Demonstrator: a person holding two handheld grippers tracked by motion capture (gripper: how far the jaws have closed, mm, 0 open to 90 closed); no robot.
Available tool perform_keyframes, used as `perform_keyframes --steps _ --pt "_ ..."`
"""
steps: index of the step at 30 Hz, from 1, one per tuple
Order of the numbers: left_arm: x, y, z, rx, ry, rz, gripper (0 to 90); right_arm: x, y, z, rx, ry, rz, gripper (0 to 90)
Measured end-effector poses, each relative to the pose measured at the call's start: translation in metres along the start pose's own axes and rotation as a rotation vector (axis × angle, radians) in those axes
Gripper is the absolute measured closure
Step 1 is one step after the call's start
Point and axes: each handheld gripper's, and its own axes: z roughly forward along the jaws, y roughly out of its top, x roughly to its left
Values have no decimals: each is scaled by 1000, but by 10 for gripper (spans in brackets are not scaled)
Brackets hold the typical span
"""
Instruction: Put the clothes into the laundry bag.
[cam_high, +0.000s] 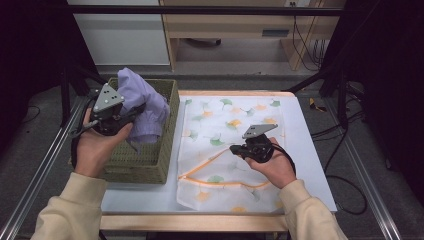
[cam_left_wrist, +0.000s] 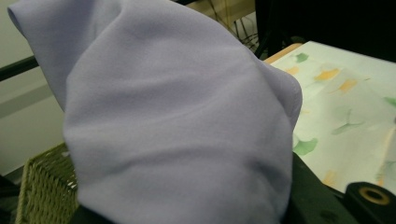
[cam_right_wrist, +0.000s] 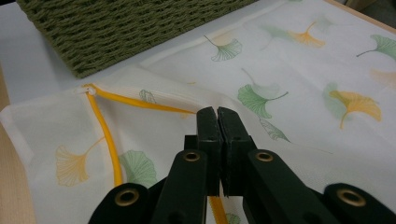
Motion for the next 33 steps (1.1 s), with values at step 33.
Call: perform_keyframes --steps 33 --pt "-149 -15 32 -36 -335 97 784 -7 -3 -2 15 24 70 890"
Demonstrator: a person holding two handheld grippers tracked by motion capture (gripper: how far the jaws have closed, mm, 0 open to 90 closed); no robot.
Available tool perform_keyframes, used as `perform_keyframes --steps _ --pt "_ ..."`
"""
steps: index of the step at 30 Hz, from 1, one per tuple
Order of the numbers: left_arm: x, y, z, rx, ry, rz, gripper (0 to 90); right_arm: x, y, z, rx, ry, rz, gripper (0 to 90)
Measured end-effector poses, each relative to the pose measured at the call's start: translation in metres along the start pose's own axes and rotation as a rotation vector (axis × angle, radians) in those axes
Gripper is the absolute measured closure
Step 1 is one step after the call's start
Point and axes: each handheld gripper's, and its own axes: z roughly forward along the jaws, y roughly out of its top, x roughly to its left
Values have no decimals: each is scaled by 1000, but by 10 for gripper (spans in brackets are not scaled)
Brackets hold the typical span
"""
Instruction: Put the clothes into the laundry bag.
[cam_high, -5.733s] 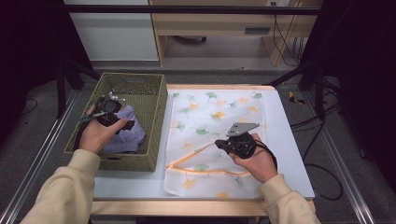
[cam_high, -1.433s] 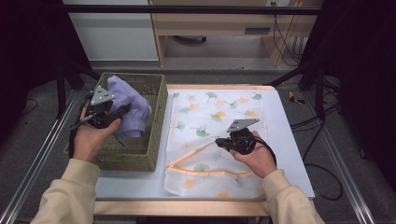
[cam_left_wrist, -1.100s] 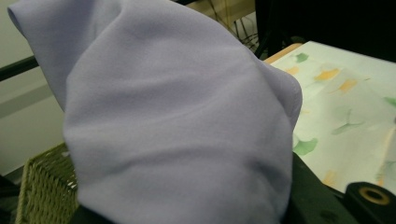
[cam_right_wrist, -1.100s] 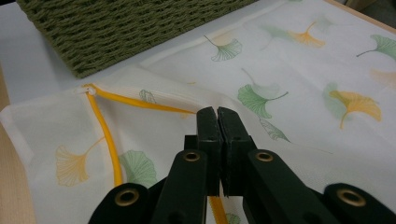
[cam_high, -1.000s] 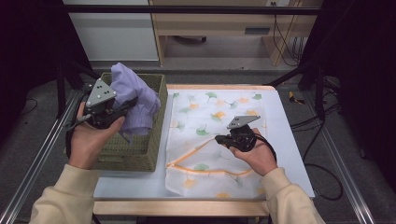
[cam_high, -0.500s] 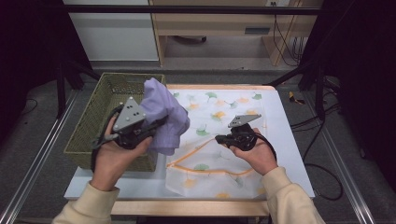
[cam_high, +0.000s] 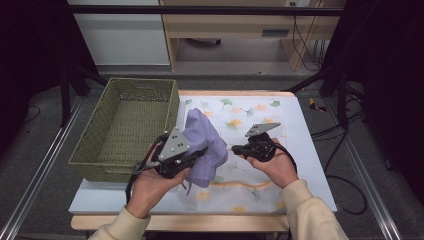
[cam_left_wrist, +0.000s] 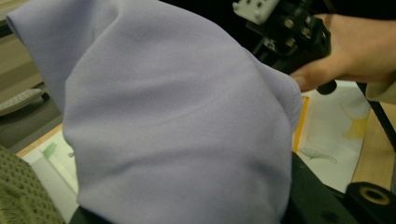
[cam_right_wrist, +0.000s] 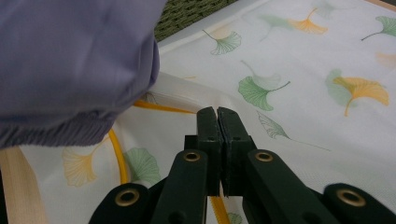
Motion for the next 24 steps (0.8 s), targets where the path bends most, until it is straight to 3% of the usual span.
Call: perform_keyframes --steps 11,24 --pt "-9 -2 9 -29 -27 -3 784 0 1 -1 -5 -5 11 890" --pt "-31 -26 39 49 -112 51 784 -4 7 1 0 -26 11 891"
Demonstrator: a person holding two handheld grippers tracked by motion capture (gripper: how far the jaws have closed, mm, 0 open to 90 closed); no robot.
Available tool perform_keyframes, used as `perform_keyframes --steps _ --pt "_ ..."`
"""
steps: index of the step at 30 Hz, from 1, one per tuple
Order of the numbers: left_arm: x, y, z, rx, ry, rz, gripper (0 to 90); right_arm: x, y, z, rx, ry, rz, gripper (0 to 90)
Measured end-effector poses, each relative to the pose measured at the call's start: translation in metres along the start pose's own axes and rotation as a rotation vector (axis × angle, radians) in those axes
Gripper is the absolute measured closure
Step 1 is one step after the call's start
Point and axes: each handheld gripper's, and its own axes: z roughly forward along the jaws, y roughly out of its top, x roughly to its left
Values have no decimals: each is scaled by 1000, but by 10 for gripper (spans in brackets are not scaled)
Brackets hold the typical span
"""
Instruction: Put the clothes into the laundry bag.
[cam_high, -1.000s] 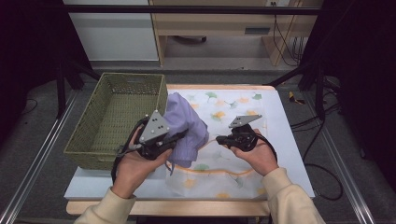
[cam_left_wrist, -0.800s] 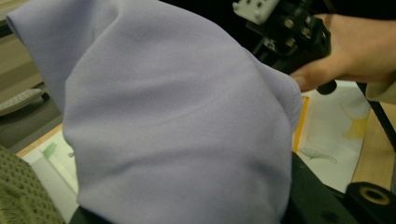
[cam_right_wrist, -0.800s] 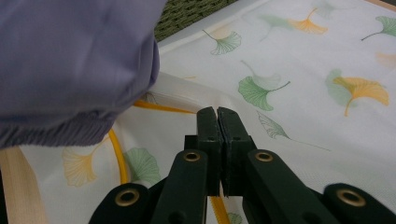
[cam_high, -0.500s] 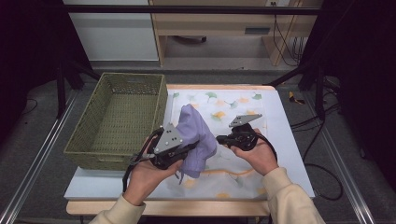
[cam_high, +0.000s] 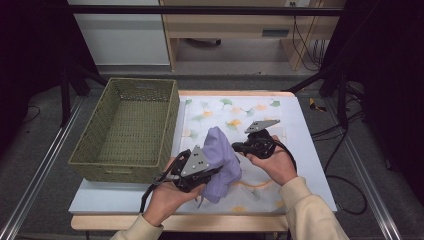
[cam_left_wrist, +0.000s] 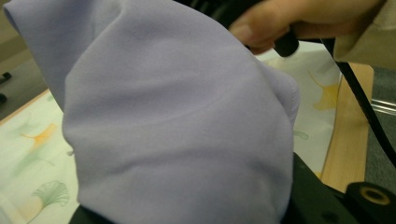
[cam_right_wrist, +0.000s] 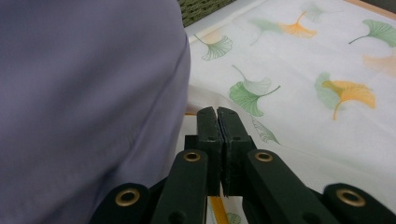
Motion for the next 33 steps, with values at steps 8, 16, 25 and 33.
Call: perform_keyframes --steps 8,16,25,33 --pt "-6 -9 18 26 -55 5 784 -1 11 -4 -5 -20 -6 892" --pt "-14 -16 31 51 -98 22 783 -3 21 -5 -5 -35 -4 892" --pt "-13 -26 54 130 -124 -28 782 2 30 -12 -28 -32 -29 892" --pt "-1 -22 69 134 -69 -105 781 12 31 -21 -46 -24 -47 892"
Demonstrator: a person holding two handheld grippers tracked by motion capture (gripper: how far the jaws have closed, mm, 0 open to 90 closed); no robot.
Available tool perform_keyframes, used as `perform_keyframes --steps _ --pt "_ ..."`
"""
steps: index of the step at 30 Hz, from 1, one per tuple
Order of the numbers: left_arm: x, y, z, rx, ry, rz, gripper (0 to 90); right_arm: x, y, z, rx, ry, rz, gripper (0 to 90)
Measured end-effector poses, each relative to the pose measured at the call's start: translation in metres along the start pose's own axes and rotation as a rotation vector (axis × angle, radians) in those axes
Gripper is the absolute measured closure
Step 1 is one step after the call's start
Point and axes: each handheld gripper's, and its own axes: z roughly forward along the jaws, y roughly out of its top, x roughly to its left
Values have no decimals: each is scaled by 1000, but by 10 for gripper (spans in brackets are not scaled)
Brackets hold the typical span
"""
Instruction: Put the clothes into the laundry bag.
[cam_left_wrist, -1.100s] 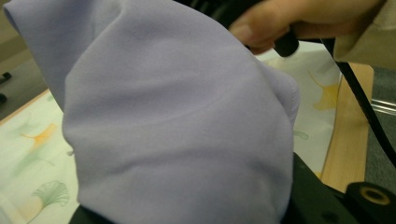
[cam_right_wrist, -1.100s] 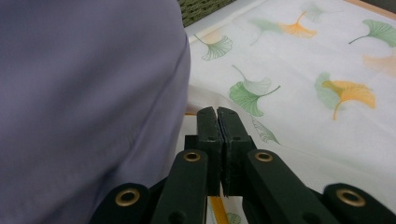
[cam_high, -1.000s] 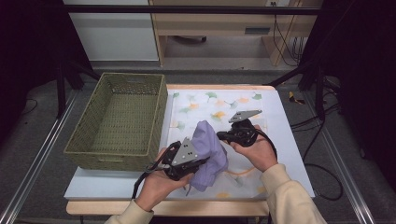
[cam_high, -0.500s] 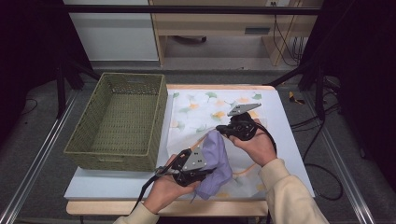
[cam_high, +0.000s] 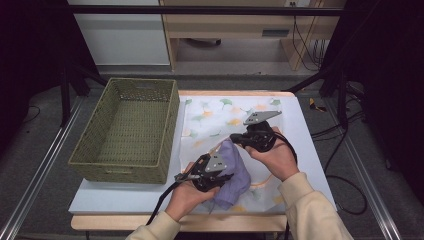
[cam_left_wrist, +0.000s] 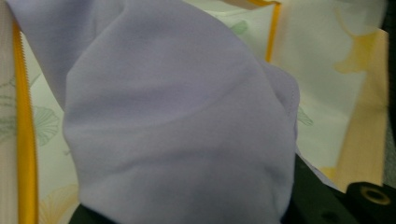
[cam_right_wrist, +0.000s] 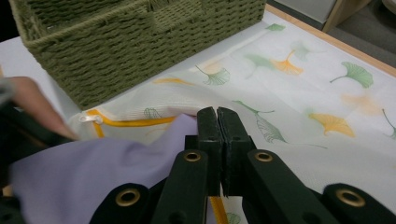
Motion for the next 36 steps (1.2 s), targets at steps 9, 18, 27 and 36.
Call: perform_keyframes --steps 9,18,27,36 --pt "14 8 17 -4 46 -71 778 12 3 -5 -13 17 -29 892" --pt "28 5 34 -93 121 -154 767 12 -3 -9 -14 14 -28 892" --pt "28 2 47 -136 160 -168 509 6 -10 -3 -5 17 -7 892" --pt "19 -3 29 -169 190 -141 321 5 -11 3 -4 27 -4 892"
